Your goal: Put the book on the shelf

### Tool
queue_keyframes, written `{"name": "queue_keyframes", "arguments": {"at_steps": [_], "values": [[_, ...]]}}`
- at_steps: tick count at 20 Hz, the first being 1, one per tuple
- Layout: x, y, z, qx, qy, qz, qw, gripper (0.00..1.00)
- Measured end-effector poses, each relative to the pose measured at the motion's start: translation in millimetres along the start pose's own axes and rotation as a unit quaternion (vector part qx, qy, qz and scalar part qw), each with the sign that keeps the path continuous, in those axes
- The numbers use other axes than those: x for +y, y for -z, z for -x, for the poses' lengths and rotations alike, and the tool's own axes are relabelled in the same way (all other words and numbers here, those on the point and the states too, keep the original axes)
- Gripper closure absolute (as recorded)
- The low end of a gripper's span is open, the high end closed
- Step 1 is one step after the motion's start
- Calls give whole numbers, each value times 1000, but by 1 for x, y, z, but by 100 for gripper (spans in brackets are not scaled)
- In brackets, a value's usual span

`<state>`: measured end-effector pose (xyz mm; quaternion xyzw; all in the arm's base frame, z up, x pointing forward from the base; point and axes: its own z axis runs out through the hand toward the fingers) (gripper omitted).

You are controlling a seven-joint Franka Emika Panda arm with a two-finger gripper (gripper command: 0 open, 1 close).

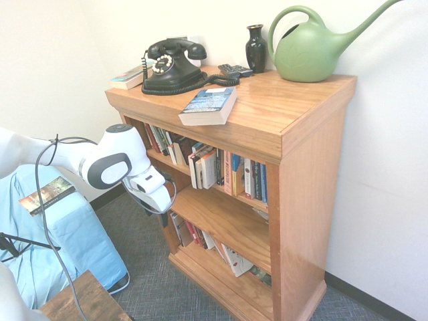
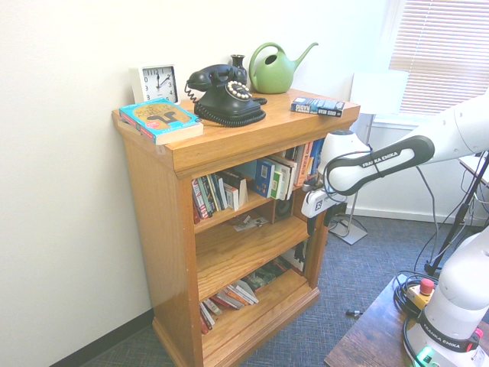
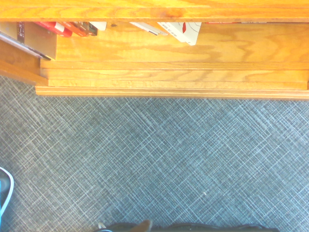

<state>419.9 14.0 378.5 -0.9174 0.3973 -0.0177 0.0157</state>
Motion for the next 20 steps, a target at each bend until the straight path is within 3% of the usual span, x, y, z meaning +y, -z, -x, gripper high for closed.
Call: {"name": "queue_keyframes", "arguments": {"at_steps": [9, 15, 20], "values": [[2, 5, -2, 40, -4, 7, 999, 0], [40, 80, -1, 135, -26, -9, 990, 0], [91, 141, -15, 243, -48, 10, 969, 0]]}}
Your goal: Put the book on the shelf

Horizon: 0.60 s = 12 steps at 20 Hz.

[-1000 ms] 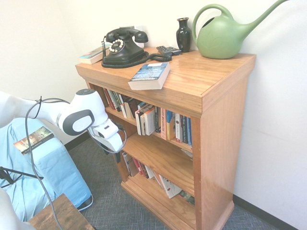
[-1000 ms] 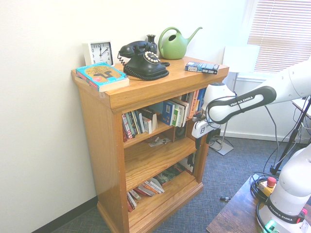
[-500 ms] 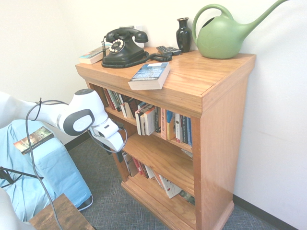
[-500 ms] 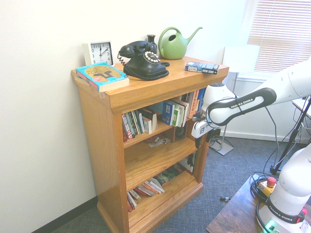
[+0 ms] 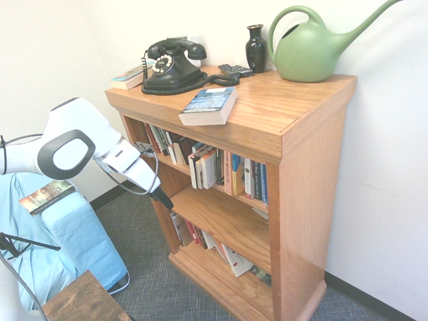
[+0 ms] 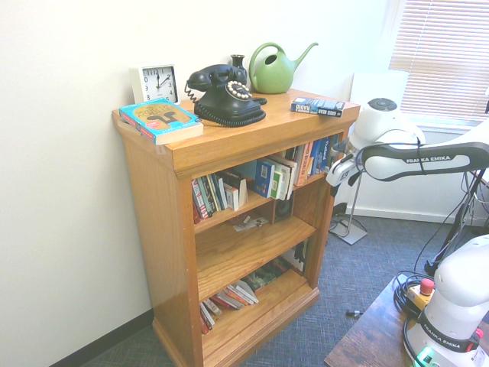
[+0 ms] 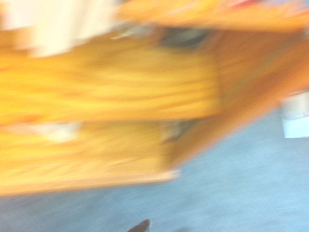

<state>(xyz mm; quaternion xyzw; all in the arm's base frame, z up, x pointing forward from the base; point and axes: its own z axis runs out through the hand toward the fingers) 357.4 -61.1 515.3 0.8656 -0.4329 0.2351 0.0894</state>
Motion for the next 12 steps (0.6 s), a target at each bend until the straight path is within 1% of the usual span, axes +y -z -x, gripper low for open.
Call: {"name": "queue_keyframes", "arguments": {"at_steps": [3, 6, 9, 12], "values": [[22, 10, -26, 64, 6, 25, 998, 0], [28, 18, -41, 127, 40, 46, 990, 0], [28, 24, -47, 182, 85, 61, 978, 0], [23, 32, -52, 248, 130, 74, 957, 0]]}}
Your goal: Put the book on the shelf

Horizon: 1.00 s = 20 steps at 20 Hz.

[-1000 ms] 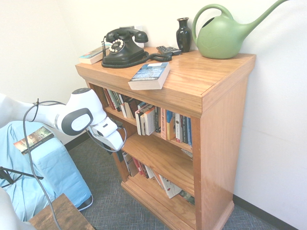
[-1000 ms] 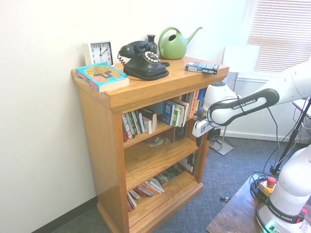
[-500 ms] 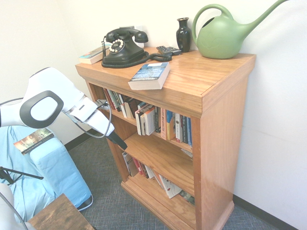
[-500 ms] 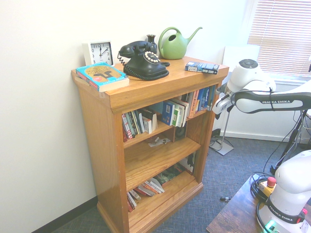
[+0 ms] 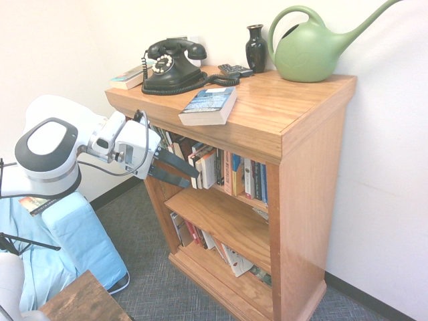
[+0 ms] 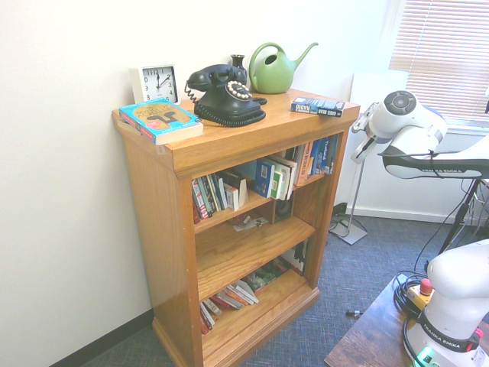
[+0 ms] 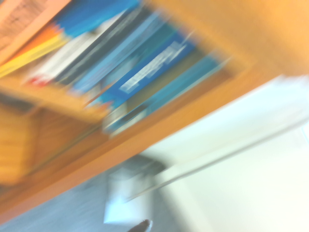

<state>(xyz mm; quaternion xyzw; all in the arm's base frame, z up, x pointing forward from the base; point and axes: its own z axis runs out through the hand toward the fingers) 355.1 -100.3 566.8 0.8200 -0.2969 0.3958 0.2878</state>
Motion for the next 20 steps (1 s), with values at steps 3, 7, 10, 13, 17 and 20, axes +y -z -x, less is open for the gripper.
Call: {"name": "queue_keyframes", "arguments": {"at_steps": [3, 7, 10, 13, 17, 20], "values": [[-8, 11, -17, 61, 40, 15, 997, 0], [-34, 20, -37, 123, 75, 22, 989, 0], [-56, 25, -47, 155, 89, 27, 984, 0], [-70, 29, -46, 180, 100, 35, 978, 0], [-77, 26, -43, 194, 113, 42, 974, 0], [-80, 23, -42, 193, 118, 39, 973, 0]]}}
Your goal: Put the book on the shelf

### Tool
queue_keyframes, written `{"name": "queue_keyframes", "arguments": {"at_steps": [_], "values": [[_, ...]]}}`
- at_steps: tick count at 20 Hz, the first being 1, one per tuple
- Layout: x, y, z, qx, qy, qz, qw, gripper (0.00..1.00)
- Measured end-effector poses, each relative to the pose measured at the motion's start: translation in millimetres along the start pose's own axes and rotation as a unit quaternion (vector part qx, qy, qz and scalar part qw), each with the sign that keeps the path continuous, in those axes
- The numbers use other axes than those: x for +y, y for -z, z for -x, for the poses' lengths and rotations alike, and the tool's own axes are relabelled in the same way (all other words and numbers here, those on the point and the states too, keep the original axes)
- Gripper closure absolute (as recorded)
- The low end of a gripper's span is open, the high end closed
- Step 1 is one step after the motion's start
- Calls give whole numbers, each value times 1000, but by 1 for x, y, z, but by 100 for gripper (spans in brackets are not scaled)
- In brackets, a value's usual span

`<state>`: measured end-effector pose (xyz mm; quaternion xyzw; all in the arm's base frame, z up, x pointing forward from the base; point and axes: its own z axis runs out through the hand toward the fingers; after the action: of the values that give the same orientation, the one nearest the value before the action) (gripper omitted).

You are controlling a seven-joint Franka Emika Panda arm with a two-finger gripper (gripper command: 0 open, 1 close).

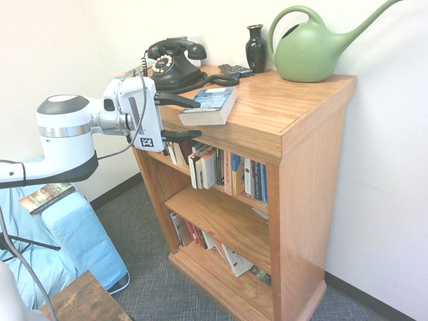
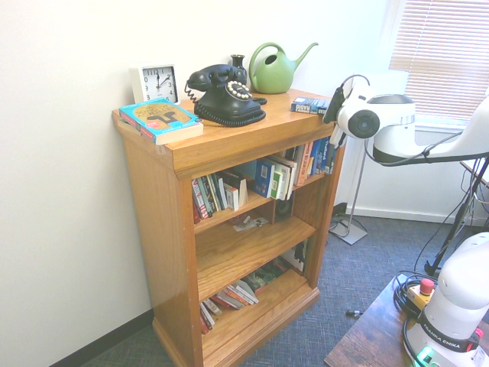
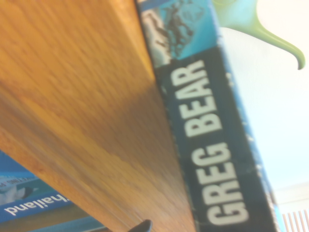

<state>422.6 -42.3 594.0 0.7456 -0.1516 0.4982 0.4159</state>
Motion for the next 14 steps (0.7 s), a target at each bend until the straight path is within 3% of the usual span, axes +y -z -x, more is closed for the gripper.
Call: {"name": "queue_keyframes", "arguments": {"at_steps": [1, 14], "values": [[-1, 0, -1, 1, 1, -2, 1000, 100], [-11, -5, -14, 9, 1, -10, 1000, 100]]}}
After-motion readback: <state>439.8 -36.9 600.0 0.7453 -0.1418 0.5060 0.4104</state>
